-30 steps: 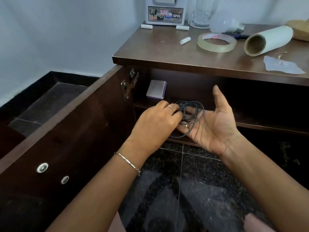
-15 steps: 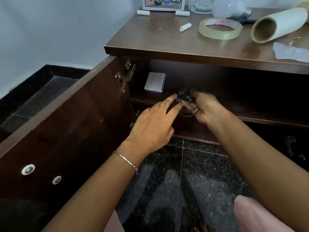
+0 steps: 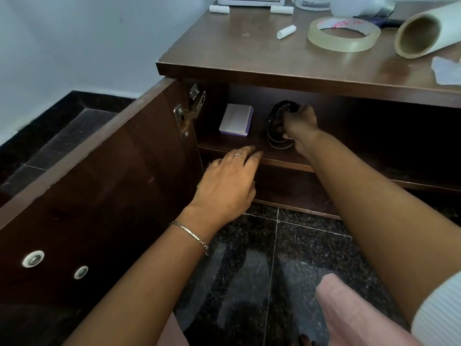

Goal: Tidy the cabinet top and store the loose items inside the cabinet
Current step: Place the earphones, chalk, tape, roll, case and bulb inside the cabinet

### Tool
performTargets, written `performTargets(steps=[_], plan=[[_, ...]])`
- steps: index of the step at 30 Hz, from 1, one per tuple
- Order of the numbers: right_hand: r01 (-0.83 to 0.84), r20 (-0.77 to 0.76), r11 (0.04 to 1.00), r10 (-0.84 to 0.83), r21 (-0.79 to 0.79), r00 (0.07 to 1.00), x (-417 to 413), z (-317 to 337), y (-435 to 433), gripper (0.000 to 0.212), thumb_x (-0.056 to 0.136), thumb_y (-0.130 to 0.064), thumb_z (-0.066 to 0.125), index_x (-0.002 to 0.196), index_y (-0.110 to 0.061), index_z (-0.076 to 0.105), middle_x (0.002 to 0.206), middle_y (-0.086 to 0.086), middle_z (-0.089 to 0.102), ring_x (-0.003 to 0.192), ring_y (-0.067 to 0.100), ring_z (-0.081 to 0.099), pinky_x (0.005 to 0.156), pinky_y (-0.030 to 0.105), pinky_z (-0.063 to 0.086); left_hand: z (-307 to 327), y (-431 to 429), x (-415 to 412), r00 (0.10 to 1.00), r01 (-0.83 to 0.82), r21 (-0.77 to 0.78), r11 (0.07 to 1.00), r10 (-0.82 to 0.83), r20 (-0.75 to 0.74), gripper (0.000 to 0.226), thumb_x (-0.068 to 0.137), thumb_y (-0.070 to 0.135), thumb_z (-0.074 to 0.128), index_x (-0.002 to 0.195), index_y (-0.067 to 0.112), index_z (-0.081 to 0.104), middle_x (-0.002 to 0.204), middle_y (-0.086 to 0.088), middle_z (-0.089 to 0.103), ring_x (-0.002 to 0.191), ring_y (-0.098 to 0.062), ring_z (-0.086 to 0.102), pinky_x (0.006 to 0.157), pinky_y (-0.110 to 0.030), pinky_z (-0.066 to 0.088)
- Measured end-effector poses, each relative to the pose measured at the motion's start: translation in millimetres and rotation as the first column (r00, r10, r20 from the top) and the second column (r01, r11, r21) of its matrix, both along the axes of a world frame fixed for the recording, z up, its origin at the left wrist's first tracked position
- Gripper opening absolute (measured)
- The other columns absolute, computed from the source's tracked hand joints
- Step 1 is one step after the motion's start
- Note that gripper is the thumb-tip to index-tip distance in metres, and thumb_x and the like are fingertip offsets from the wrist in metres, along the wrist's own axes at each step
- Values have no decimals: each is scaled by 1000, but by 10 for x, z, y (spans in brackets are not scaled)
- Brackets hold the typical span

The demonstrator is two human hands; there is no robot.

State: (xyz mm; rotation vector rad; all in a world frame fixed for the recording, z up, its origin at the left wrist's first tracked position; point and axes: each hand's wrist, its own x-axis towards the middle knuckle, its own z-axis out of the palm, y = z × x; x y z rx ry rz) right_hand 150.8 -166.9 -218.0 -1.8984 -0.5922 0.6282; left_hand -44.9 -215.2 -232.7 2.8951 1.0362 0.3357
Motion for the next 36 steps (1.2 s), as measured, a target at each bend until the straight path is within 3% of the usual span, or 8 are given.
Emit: performTargets(steps=[5, 9, 13, 16, 23, 27, 31, 36], plan=[[-33, 182, 997, 46, -70, 982, 49, -18, -10, 31, 96, -29, 48, 121, -10, 50, 118, 8, 60, 105, 24, 60, 77, 30, 47, -70, -10, 89, 1000, 8, -54, 999, -9, -23, 66, 93, 27, 52, 151, 18, 21, 157, -1, 23, 145, -17, 22, 113, -38, 29], [-90, 334, 980, 147, -179, 931, 166, -82, -28, 38, 98, -30, 46, 129, -9, 42, 135, 15, 46, 120, 34, 51, 97, 43, 46, -79, -33, 162, 1000, 10, -71, 997, -12, -25, 66, 93, 28, 53, 151, 19, 21, 158, -1, 22, 146, -17, 21, 113, -38, 27], [-83, 508, 935, 260, -344, 821, 212, -134, -74, 51, 100, -45, 36, 140, -13, 38, 146, 18, 31, 134, 38, 33, 107, 46, 31, -94, -47, 218, 1000, 13, -82, 997, -15, -23, 67, 93, 29, 53, 151, 18, 21, 158, -1, 21, 146, -18, 21, 115, -38, 27], [-94, 513, 923, 291, -374, 808, 266, -181, -124, 60, 99, -55, 26, 145, -17, 37, 151, 16, 33, 141, 36, 23, 111, 49, 20, -108, -57, 240, 1000, 8, -90, 996, -11, -29, 68, 93, 30, 53, 151, 17, 20, 159, -2, 20, 146, -18, 19, 116, -38, 25], [-1, 326, 999, 16, -44, 945, 363, -133, -363, 55, 100, -55, 25, 144, -27, 40, 150, 3, 41, 140, 27, 33, 115, 42, 23, -96, -89, 263, 1000, -13, -100, 995, 11, -17, 70, 92, 30, 54, 151, 17, 19, 159, -1, 18, 147, -17, 17, 118, -39, 22], [86, 212, 976, -129, 201, 969, 302, -140, -672, 49, 103, -44, 30, 135, -14, 51, 140, 9, 53, 132, 26, 45, 107, 31, 32, -57, -125, 252, 1000, -15, -93, 996, 15, 4, 70, 92, 31, 54, 151, 18, 19, 159, 0, 18, 147, -16, 18, 117, -39, 22], [32, 334, 948, -143, 316, 932, 135, -149, -1009, 40, 103, -34, 38, 119, -5, 58, 115, 7, 64, 113, 26, 57, 89, 25, 37, 70, -181, 263, 997, -15, -73, 997, 21, 77, 67, 92, 30, 54, 151, 20, 22, 158, 3, 22, 145, -14, 22, 115, -37, 25], [-113, 451, 884, -119, 454, 885, -121, 52, -1266, 36, 99, -38, 39, 100, -10, 62, 96, -2, 69, 92, 13, 65, 86, 39, 50, 369, -241, 295, 955, -18, 46, 999, 4, 297, 56, 90, 26, 56, 143, 22, 38, 146, 4, 41, 133, -16, 41, 105, -36, 36]])
